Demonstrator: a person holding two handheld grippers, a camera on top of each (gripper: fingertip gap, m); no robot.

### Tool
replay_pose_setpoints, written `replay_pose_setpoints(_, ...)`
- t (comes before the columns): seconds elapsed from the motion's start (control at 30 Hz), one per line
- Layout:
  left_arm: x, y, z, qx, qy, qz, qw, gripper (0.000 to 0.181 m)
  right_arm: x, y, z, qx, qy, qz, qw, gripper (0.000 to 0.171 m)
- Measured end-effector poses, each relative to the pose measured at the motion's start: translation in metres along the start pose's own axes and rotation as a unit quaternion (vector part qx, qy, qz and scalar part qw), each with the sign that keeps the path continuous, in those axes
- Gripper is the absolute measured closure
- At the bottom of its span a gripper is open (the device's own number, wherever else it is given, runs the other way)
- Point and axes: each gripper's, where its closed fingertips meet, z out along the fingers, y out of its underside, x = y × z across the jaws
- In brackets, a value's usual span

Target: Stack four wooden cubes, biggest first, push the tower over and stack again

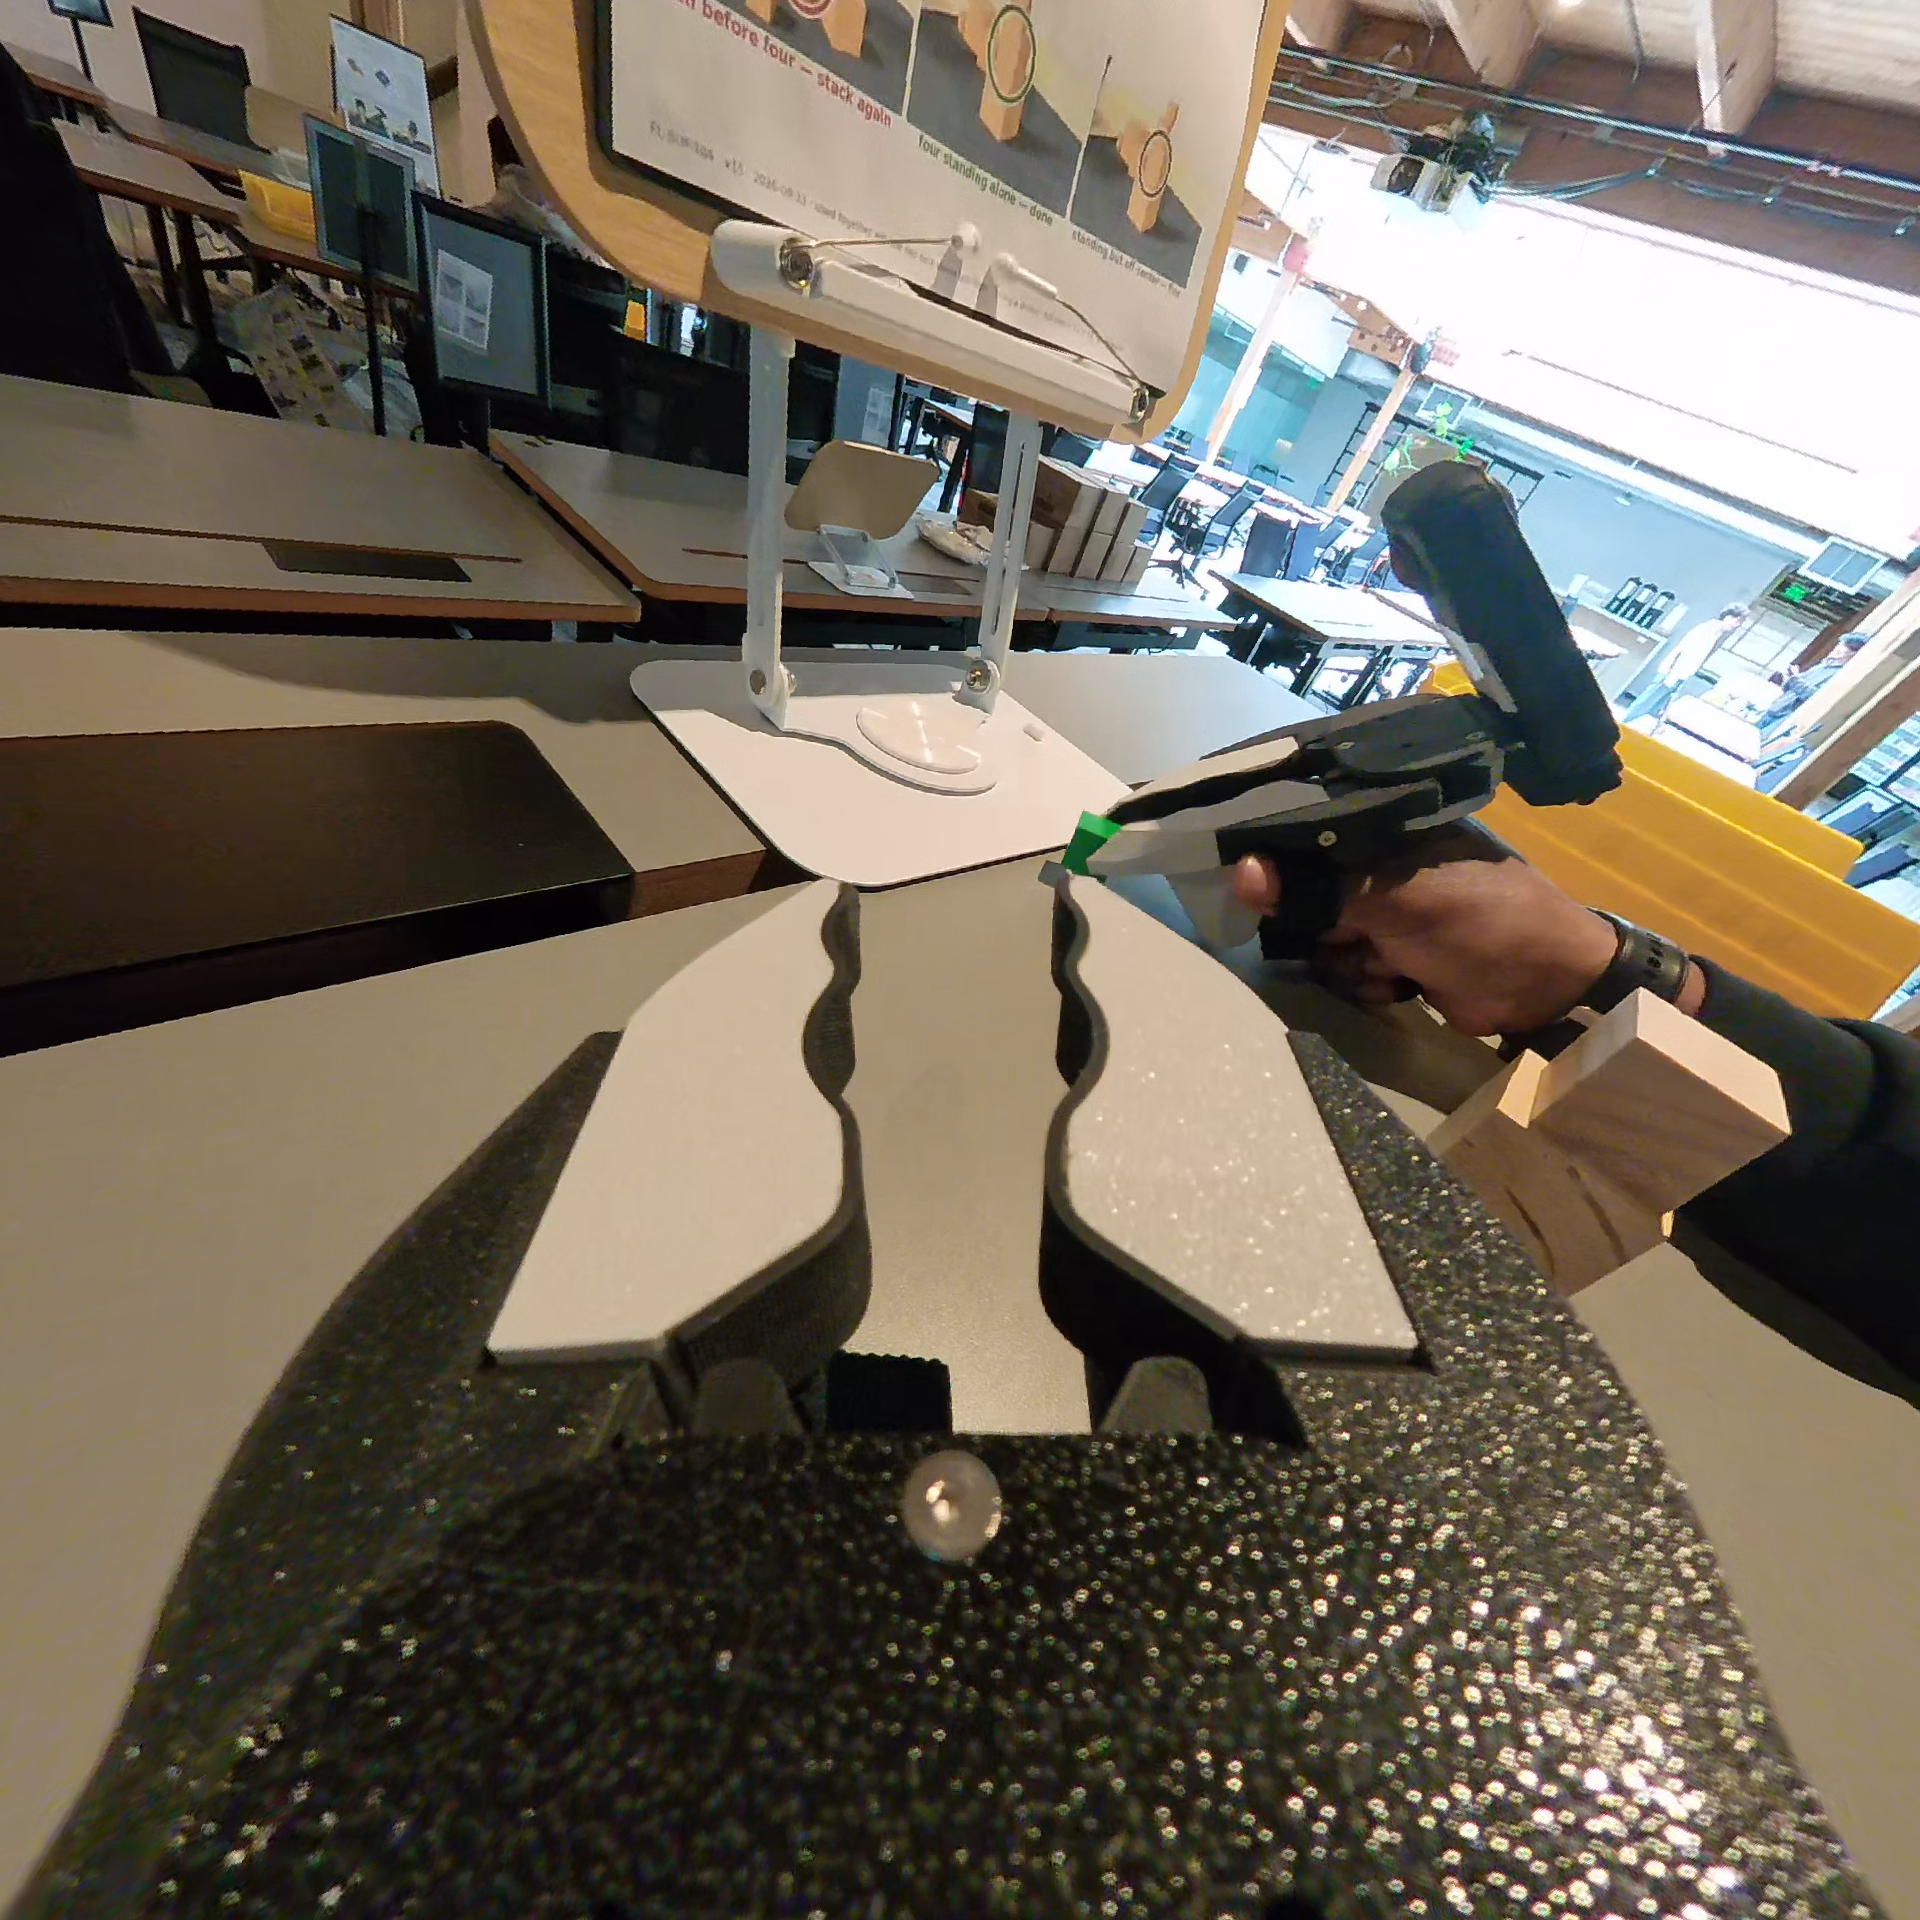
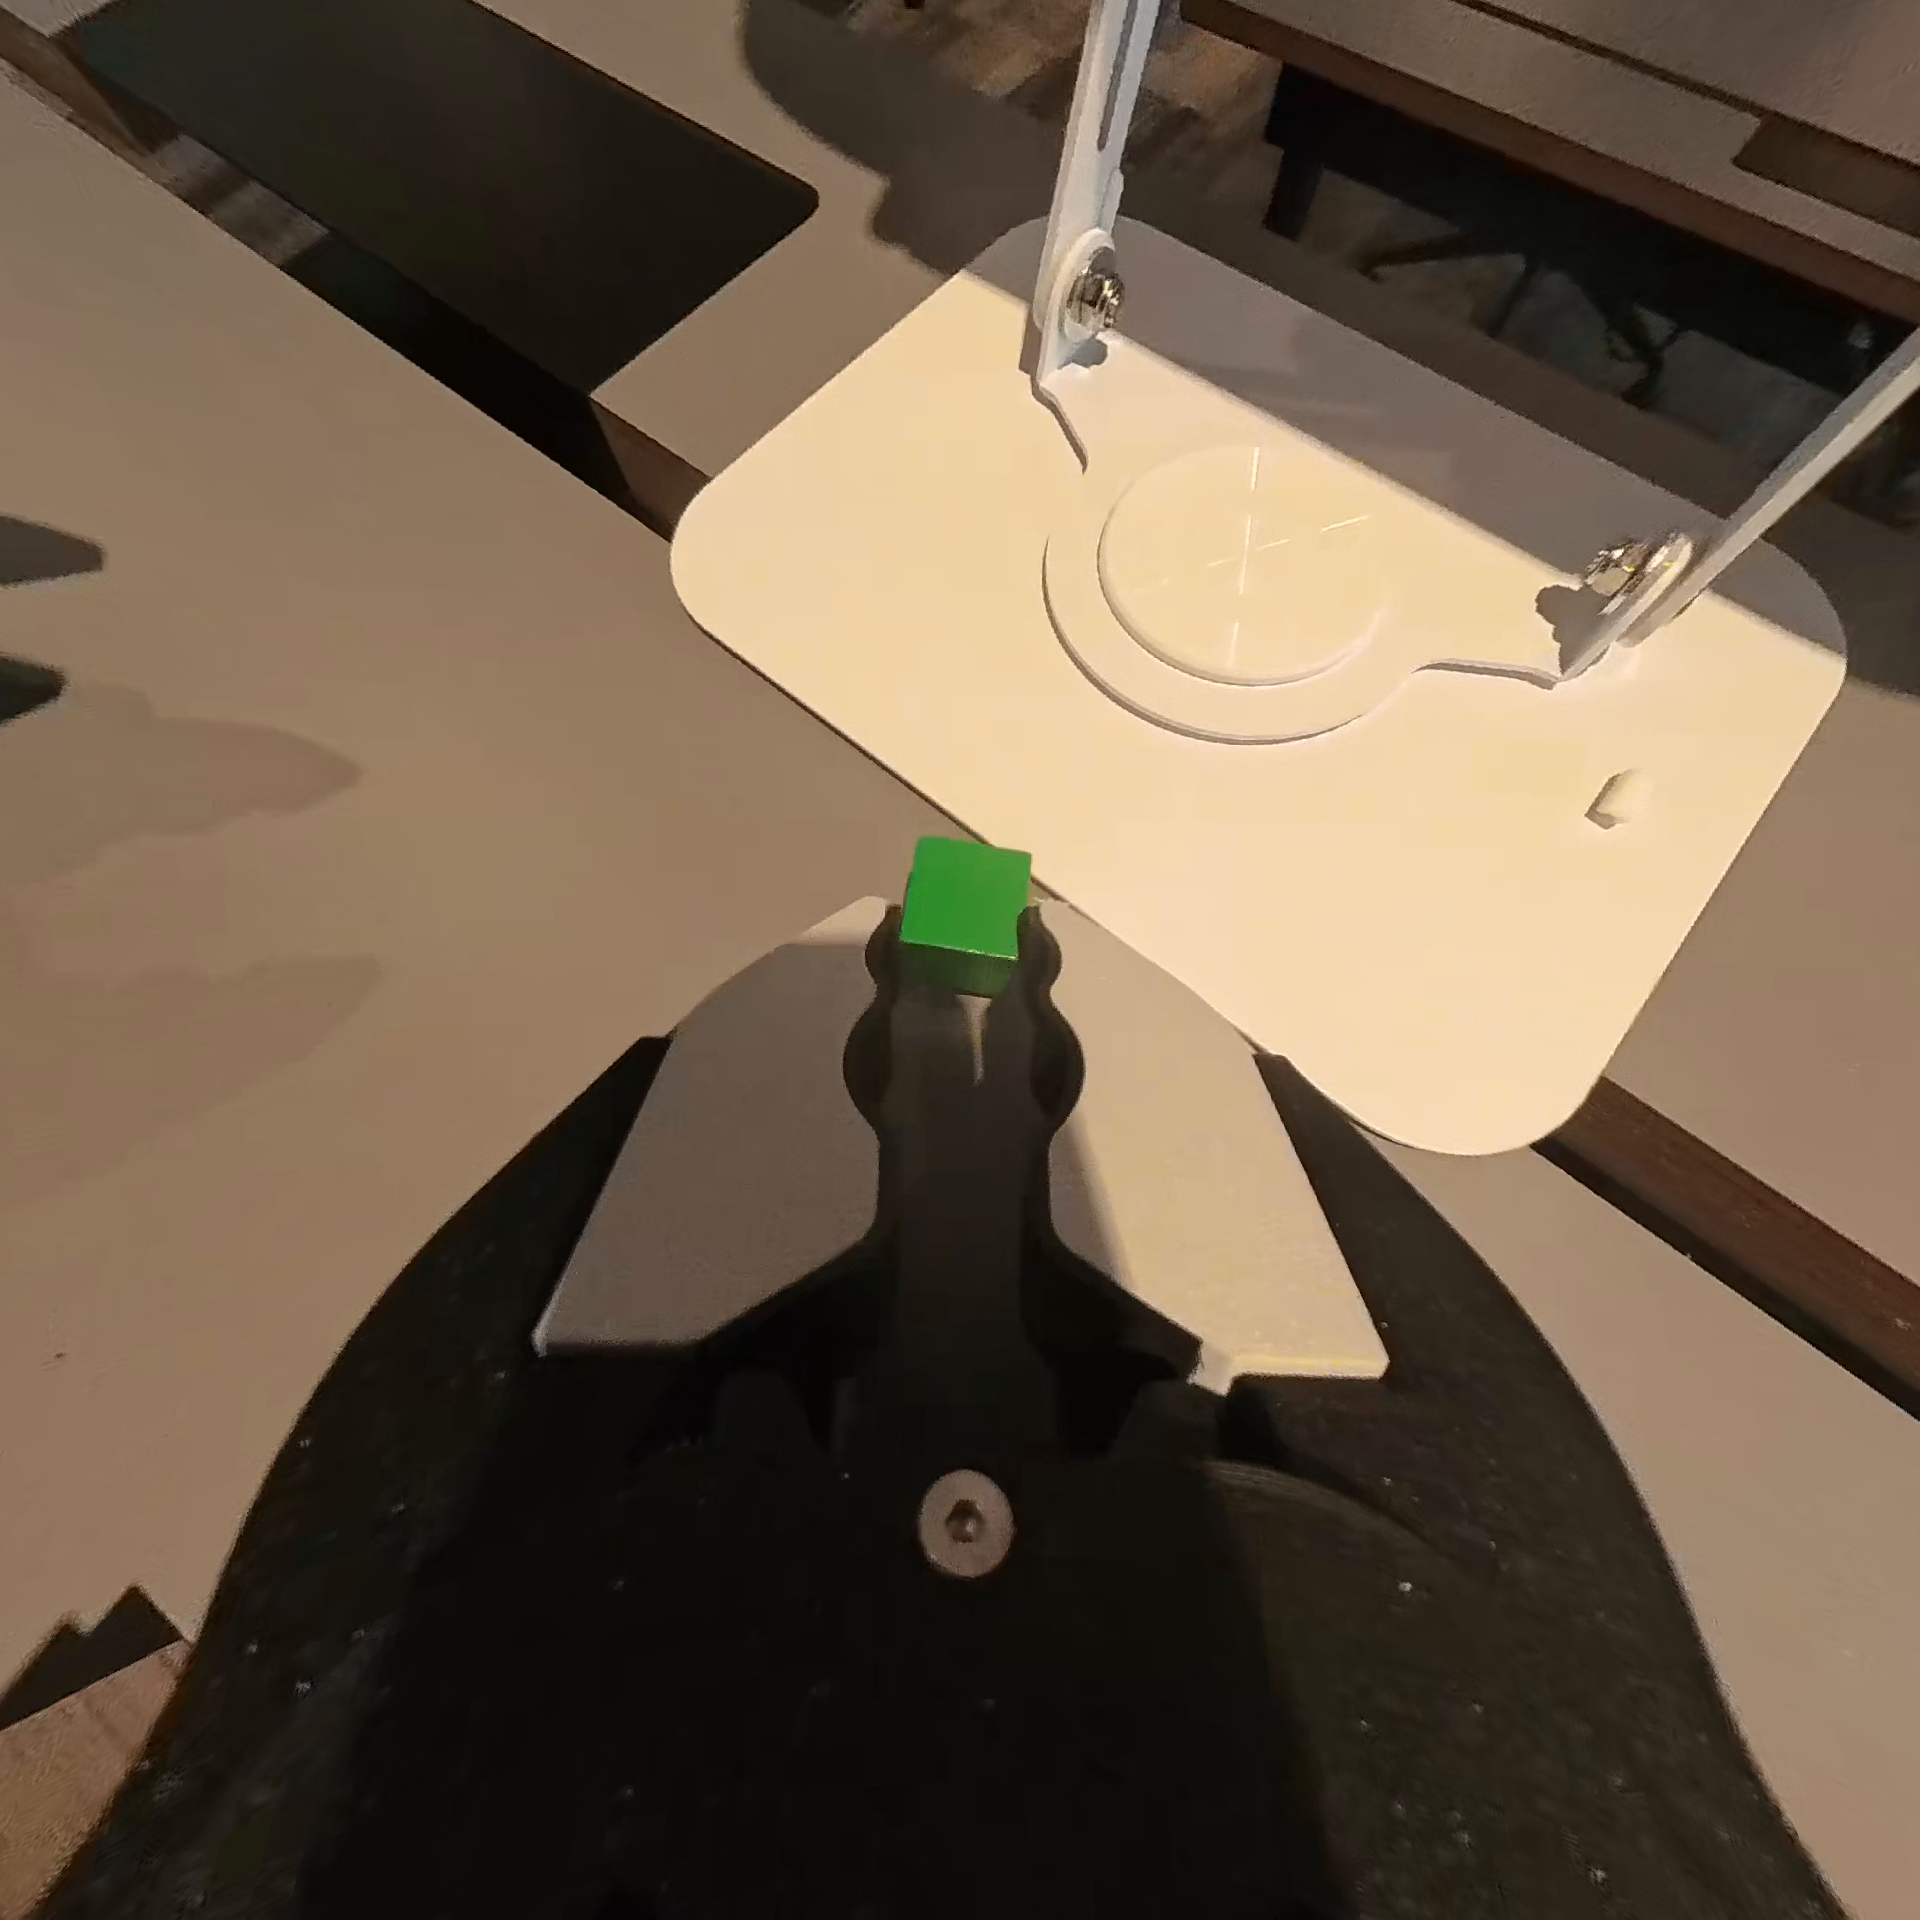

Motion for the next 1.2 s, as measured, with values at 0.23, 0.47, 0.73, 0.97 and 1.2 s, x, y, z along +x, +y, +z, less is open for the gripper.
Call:
replay_pose_setpoints(0.23, 0.048, 0.025, -0.018, -0.073, 0.133, 0.028, 0.988, 0.142, -0.008, 0.007, 0.004, -0.027, -0.012, -0.029, 0.999, 0.149)
replay_pose_setpoints(0.47, 0.087, 0.086, -0.073, -0.18, 0.048, 0.231, 0.955, 0.124, -0.011, 0.008, 0.005, -0.03, -0.027, -0.032, 0.999, 0.149)
replay_pose_setpoints(0.73, 0.071, 0.125, -0.065, -0.32, 0.006, 0.216, 0.922, 0.154, -0.014, 0.008, 0.004, -0.032, -0.026, -0.043, 0.998, 0.149)
replay_pose_setpoints(0.97, 0.128, 0.073, -0.054, -0.191, 0.125, 0.18, 0.957, 0.154, -0.016, 0.008, 0.004, -0.028, -0.031, -0.049, 0.998, 0.149)
replay_pose_setpoints(1.2, 0.212, 0.021, 0.01, -0.237, 0.258, 0.33, 0.877, 0.154, -0.018, 0.007, 0.002, -0.023, -0.04, -0.05, 0.998, 0.149)
